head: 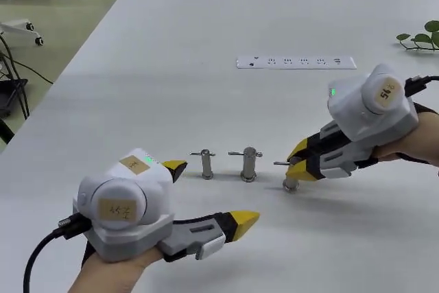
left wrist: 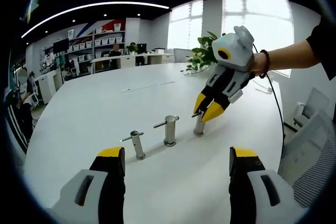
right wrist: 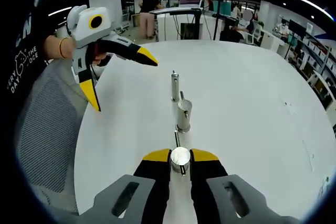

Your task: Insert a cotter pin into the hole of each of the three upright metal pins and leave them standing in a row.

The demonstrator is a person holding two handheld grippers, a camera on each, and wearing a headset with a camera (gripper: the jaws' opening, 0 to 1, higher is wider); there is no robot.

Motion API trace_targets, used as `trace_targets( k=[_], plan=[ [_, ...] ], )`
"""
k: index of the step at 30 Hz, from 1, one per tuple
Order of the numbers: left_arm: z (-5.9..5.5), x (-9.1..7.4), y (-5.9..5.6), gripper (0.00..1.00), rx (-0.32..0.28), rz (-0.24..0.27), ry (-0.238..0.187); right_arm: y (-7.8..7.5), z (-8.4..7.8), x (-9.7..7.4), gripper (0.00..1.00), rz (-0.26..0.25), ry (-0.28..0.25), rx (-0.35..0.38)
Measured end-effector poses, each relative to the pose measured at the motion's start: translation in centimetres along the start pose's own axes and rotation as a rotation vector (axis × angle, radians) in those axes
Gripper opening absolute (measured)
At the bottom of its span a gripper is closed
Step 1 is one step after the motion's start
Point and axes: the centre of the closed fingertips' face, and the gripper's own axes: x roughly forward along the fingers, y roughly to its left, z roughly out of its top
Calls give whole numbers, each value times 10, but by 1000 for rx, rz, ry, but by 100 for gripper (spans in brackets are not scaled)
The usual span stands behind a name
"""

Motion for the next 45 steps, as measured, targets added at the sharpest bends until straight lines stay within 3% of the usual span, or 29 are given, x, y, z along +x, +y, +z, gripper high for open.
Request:
trace_targets(
  k=[8, 26, 39, 45],
  plan=[
    [-1, -1, 3, 83, 15, 7, -1, -9, -3, -1, 8, -11, 6, 3],
    [-7, -1, 9, 83, -9, 26, 1, -19, -8, 0, 8, -13, 5, 7],
    [-9, -1, 10, 83, -17, 28, 9, -18, -6, 1, 9, 3, -12, -41],
    [-10, -2, 13, 83, -16, 34, 14, -20, -6, -1, 15, -12, -14, -41]
  ],
)
